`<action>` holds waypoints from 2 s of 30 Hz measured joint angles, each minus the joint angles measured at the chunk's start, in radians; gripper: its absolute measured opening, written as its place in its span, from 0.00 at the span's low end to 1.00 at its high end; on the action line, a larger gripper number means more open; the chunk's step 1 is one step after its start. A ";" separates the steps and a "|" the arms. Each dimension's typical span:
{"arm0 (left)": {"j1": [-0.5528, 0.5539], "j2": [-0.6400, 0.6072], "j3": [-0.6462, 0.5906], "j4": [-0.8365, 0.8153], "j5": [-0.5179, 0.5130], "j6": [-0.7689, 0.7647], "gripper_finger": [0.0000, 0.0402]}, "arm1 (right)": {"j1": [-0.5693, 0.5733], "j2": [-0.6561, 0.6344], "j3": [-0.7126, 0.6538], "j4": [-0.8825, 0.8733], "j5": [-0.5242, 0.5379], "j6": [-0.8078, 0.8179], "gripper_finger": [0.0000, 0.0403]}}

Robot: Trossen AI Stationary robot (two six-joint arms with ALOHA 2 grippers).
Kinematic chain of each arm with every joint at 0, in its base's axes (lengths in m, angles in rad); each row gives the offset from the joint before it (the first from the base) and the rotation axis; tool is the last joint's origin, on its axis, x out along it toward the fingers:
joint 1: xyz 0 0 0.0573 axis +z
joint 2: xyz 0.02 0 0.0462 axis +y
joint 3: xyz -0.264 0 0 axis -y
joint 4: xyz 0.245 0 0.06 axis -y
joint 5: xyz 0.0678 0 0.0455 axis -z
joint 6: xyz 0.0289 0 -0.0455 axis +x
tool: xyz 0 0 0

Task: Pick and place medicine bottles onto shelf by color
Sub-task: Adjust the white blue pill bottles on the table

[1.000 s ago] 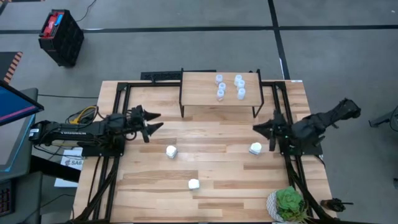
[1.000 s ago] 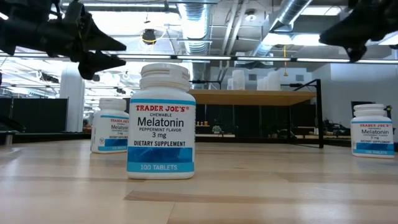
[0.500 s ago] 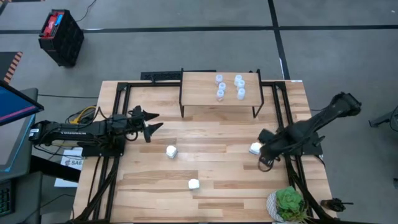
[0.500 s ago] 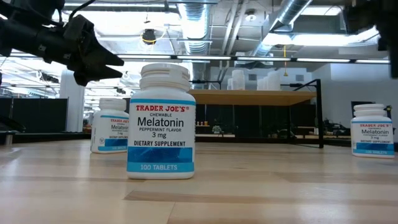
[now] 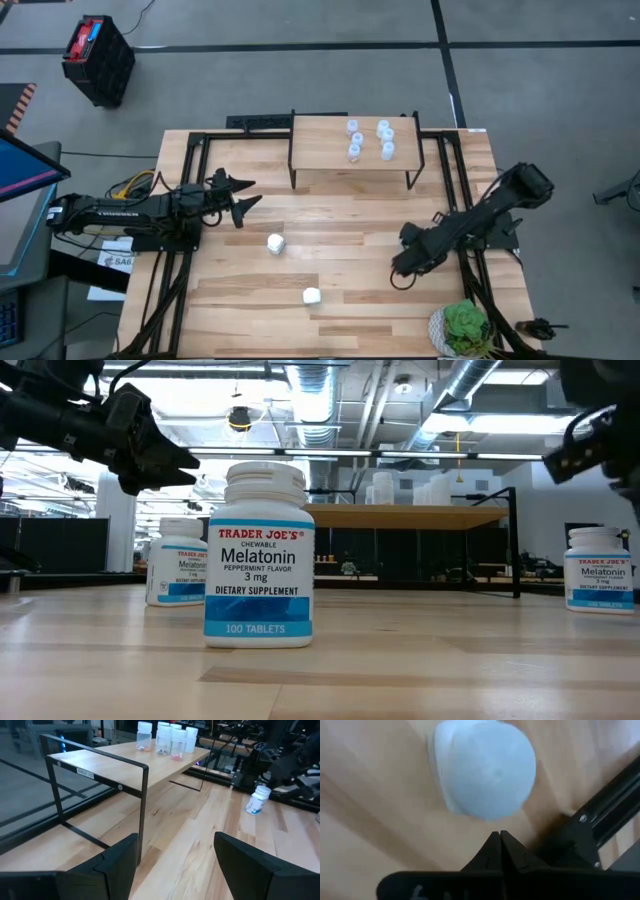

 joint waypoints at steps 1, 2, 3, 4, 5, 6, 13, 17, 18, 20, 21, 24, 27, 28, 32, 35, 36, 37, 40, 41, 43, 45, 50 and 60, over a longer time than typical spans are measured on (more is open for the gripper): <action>0.000 0.000 0.000 0.000 0.000 0.000 0.61 | 0.000 0.017 0.000 0.004 0.013 -0.003 0.01; 0.000 0.000 0.000 0.000 0.000 0.001 0.61 | 0.000 0.035 0.000 0.014 0.017 -0.019 0.02; 0.000 0.000 0.000 -0.001 0.000 0.001 0.61 | 0.000 0.053 0.000 0.031 0.017 -0.036 0.02; 0.000 0.000 0.000 -0.002 0.000 0.002 0.61 | -0.002 0.071 0.000 0.051 0.018 -0.055 0.02; 0.000 0.000 0.000 -0.002 0.000 0.004 0.61 | -0.005 0.090 0.000 0.071 0.021 -0.074 0.02; 0.000 0.000 0.000 -0.003 0.000 0.007 0.61 | -0.009 0.107 0.000 0.090 0.032 -0.080 0.02; 0.000 0.000 0.000 -0.004 -0.005 0.011 0.61 | -0.085 0.204 0.000 0.224 0.204 -0.164 0.01; 0.000 0.000 0.000 -0.010 -0.005 0.011 0.61 | -0.176 0.246 0.000 0.356 0.247 -0.285 0.02; 0.000 0.000 0.000 -0.011 -0.005 0.011 0.61 | -0.202 0.255 0.003 0.384 0.263 -0.306 0.02; 0.000 0.000 0.000 -0.010 -0.005 0.011 0.61 | -0.251 0.269 0.006 0.408 0.277 -0.337 0.02; 0.000 0.000 0.000 -0.010 -0.005 0.011 0.61 | -0.275 0.275 0.012 0.410 0.283 -0.348 0.02; 0.000 0.000 0.001 -0.021 -0.006 0.011 0.61 | -0.334 0.294 0.046 0.432 0.309 -0.407 0.02; 0.000 0.000 0.001 -0.043 -0.006 0.011 0.61 | -0.357 0.290 0.098 0.447 0.338 -0.476 0.03; 0.000 0.000 0.001 -0.048 -0.006 0.011 0.61 | -0.360 0.278 0.110 0.409 0.340 -0.469 0.03; 0.000 0.000 0.001 -0.073 -0.008 0.007 0.61 | -0.354 0.254 0.129 0.273 0.363 -0.377 0.02; 0.000 0.000 0.001 -0.075 -0.008 0.010 0.61 | -0.341 0.228 0.129 0.206 0.410 -0.304 0.01; 0.000 0.000 0.001 -0.075 -0.007 0.015 0.61 | -0.340 0.228 0.128 0.206 0.425 -0.292 0.01; 0.000 0.000 0.001 -0.075 -0.007 0.021 0.61 | -0.339 0.226 0.126 0.212 0.437 -0.283 0.02; 0.000 0.000 0.001 -0.075 -0.008 0.032 0.61 | -0.343 0.218 0.130 0.225 0.504 -0.241 0.02; 0.000 0.000 0.001 -0.076 -0.007 0.032 0.61 | -0.349 0.220 0.128 0.226 0.526 -0.228 0.02; 0.000 0.000 0.001 -0.075 -0.007 0.032 0.61 | -0.364 0.221 0.127 0.245 0.582 -0.224 0.02; 0.000 0.000 0.001 -0.079 -0.007 0.029 0.61 | -0.381 0.224 0.128 0.274 0.637 -0.223 0.02; 0.000 0.000 0.001 -0.085 -0.007 0.029 0.61 | -0.413 0.226 0.100 0.420 0.711 -0.258 0.02; 0.000 0.000 0.001 -0.085 -0.007 0.040 0.61 | -0.420 0.226 0.080 0.663 0.739 -0.417 0.02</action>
